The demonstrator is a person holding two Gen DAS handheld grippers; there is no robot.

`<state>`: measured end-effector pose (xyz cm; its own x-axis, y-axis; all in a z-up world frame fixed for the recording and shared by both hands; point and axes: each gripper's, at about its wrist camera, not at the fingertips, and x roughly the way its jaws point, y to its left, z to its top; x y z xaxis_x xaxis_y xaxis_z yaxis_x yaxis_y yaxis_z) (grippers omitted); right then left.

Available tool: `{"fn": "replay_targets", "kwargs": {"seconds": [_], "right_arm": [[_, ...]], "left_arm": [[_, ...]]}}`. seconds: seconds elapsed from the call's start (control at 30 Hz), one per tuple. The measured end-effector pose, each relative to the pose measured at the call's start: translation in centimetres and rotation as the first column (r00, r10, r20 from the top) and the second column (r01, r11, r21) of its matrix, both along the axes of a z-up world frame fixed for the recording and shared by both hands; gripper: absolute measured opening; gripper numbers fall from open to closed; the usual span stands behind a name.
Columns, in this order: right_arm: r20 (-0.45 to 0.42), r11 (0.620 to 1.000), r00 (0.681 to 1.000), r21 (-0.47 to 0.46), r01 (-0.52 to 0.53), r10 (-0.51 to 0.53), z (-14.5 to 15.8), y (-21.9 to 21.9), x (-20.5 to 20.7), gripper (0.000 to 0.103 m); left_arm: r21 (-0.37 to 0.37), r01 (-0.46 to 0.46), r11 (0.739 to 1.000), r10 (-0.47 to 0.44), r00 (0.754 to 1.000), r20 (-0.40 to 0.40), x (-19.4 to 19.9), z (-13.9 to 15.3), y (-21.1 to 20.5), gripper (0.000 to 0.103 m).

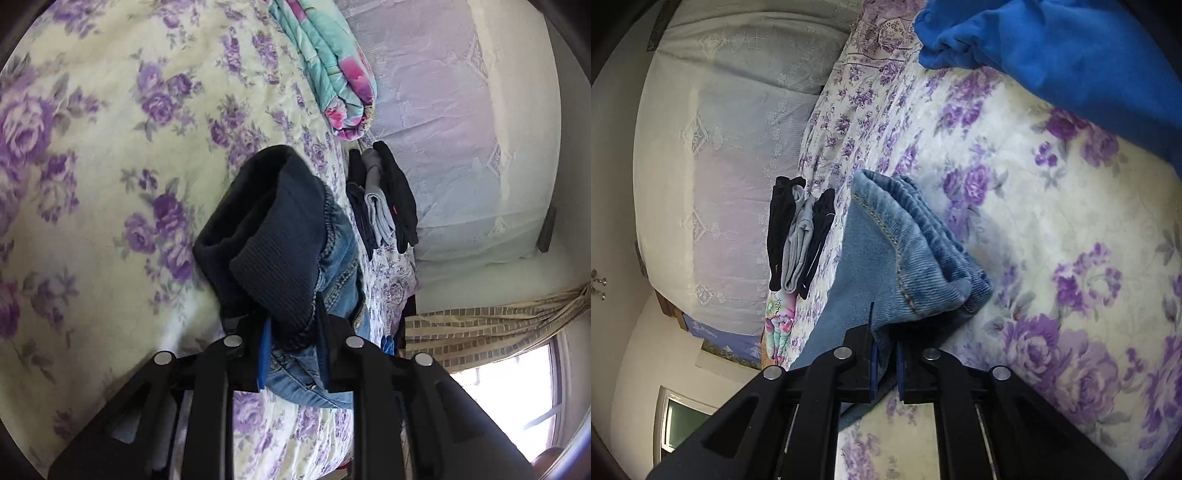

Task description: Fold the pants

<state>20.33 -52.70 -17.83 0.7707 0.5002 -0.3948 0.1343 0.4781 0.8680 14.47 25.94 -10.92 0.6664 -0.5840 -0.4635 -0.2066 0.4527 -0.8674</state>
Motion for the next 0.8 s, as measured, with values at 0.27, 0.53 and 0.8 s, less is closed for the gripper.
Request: {"fn": "replay_targets", "kwargs": {"seconds": [0.27,0.53,0.8], "right_arm": [[-0.061,0.995,0.998,-0.097,-0.008,0.002,0.8,-0.8,-2.9,0.021],[0.163,0.923,0.958,-0.347,-0.166,0.234,10.4,9.7,-0.3,0.062],[0.044,0.704,0.703,-0.081,-0.706,0.710,8.2,29.8,11.4,0.062]], "left_arm": [[0.338,-0.069,0.938,0.073,0.997,0.001,-4.4,3.9,-0.6,0.065],[0.463,0.111,0.880,-0.218,0.958,0.185,-3.5,9.3,-11.3,0.072],[0.531,0.336,0.778,-0.440,0.895,0.078,5.1,3.8,-23.9,0.075]]}}
